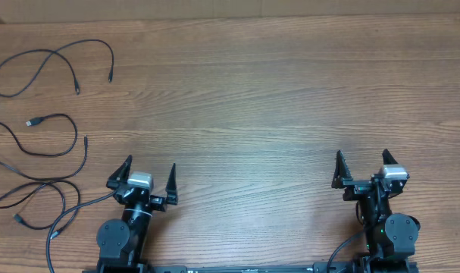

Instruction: Untangle cables

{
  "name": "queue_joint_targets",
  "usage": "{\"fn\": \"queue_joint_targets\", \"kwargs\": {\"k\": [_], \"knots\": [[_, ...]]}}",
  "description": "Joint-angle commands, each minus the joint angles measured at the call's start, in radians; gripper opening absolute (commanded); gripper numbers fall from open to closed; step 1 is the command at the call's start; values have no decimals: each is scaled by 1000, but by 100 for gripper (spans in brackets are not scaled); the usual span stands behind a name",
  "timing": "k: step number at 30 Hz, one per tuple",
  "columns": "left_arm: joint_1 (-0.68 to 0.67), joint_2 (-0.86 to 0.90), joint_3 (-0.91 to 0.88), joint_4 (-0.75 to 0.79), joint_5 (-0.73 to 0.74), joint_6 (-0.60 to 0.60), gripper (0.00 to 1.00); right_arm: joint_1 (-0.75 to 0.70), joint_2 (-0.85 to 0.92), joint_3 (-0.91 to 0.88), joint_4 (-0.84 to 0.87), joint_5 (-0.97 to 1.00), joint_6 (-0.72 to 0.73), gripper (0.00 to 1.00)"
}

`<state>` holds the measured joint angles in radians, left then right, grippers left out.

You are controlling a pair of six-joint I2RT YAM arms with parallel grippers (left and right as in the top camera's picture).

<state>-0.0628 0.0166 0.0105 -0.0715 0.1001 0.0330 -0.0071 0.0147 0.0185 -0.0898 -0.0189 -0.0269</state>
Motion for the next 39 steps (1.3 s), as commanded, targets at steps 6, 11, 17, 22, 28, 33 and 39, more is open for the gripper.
{"fn": "queue_joint_targets", "kwargs": {"k": [6, 11, 17, 22, 28, 33, 39], "knots": [[10, -14, -6, -6, -138, -110, 99, -5, -12, -10, 5, 7, -5, 100], [10, -14, -6, -7, -136, -153, 100, -5, -12, -10, 5, 7, -5, 100], [10, -14, -6, -8, -126, -84, 99, -5, -12, -10, 5, 7, -5, 100], [10, -14, -6, -6, -106, -66, 99, -5, -12, -10, 5, 7, -5, 100], [10, -13, -6, -6, -107, -66, 100, -5, -12, -10, 5, 7, -5, 100], [10, -13, -6, -6, -107, -66, 99, -5, -12, -10, 5, 7, -5, 100], [10, -13, -6, -6, -107, -66, 99, -5, -12, -10, 5, 7, -5, 100]]}}
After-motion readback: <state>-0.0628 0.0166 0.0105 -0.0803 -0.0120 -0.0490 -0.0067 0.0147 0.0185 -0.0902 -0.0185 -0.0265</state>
